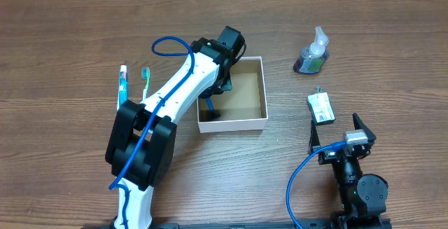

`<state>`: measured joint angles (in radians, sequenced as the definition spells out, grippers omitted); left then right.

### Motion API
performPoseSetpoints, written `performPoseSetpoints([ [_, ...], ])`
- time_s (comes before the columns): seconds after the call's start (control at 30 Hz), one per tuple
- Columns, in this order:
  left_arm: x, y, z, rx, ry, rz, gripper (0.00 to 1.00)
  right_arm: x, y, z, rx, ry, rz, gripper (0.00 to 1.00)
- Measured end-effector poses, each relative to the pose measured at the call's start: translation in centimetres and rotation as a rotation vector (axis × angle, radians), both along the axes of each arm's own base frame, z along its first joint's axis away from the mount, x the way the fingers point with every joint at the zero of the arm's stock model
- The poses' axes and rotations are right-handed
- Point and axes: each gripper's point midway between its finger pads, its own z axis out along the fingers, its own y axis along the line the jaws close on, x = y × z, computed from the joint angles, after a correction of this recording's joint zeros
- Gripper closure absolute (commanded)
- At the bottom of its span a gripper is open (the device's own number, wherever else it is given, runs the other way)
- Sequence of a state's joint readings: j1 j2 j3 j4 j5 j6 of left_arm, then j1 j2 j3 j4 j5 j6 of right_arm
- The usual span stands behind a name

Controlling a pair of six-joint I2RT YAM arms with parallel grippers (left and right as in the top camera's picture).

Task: Pack container
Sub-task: 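Move the left gripper to the green toothbrush and grasp it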

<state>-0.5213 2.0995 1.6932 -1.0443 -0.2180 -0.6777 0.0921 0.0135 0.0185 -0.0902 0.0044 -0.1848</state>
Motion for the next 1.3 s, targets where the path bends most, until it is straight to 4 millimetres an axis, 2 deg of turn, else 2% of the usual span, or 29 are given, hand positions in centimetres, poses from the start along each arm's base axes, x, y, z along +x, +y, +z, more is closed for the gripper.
performPoseSetpoints([
  [0.03,0.0,0.0,0.0,0.000,0.000,-0.003,0.64,0.0,0.0,0.0,0.000,0.000,0.000,0.00],
  [0.07,0.0,-0.1,0.0,-0.001,0.000,-0.005,0.61,0.0,0.0,0.0,0.000,0.000,0.000,0.00],
  [0.27,0.1,-1.0,0.0,-0.043,0.007,-0.050,0.58,0.0,0.0,0.0,0.000,-0.001,0.000,0.00],
  [0.4,0.3,-1.4,1.3,-0.079,0.023,-0.080,0.48,0.0,0.0,0.0,0.000,0.000,0.000,0.00],
  [0.47,1.0,-1.4,2.8,-0.105,0.001,-0.098,0.44,0.0,0.0,0.0,0.000,0.000,0.000,0.00],
  [0.57,1.9,-0.8,6.3,-0.141,-0.059,-0.121,0.37,0.0,0.0,0.0,0.000,0.000,0.000,0.00],
  [0.63,2.2,0.2,9.5,-0.160,-0.110,-0.128,0.18,0.0,0.0,0.0,0.000,0.000,0.000,0.00],
  [0.67,2.1,0.8,11.2,-0.168,-0.141,-0.136,0.15,0.0,0.0,0.0,0.000,0.000,0.000,0.00],
  [0.8,1.3,4.1,17.1,-0.177,-0.242,-0.129,0.15,0.0,0.0,0.0,0.000,0.000,0.000,0.00],
  [0.9,0.2,7.0,19.0,-0.150,-0.253,-0.091,0.15,0.0,0.0,0.0,0.000,0.000,0.000,0.00],
  [1.0,-0.5,10.2,18.7,-0.109,-0.210,-0.039,0.14,0.0,0.0,0.0,0.000,0.000,0.000,0.00],
  [1.13,-1.1,13.2,16.5,-0.066,-0.132,0.002,0.14,0.0,0.0,0.0,0.000,0.000,0.000,0.00],
  [1.3,-1.1,15.2,14.0,-0.042,-0.090,0.013,0.14,0.0,0.0,0.0,0.000,0.000,0.000,0.00],
])
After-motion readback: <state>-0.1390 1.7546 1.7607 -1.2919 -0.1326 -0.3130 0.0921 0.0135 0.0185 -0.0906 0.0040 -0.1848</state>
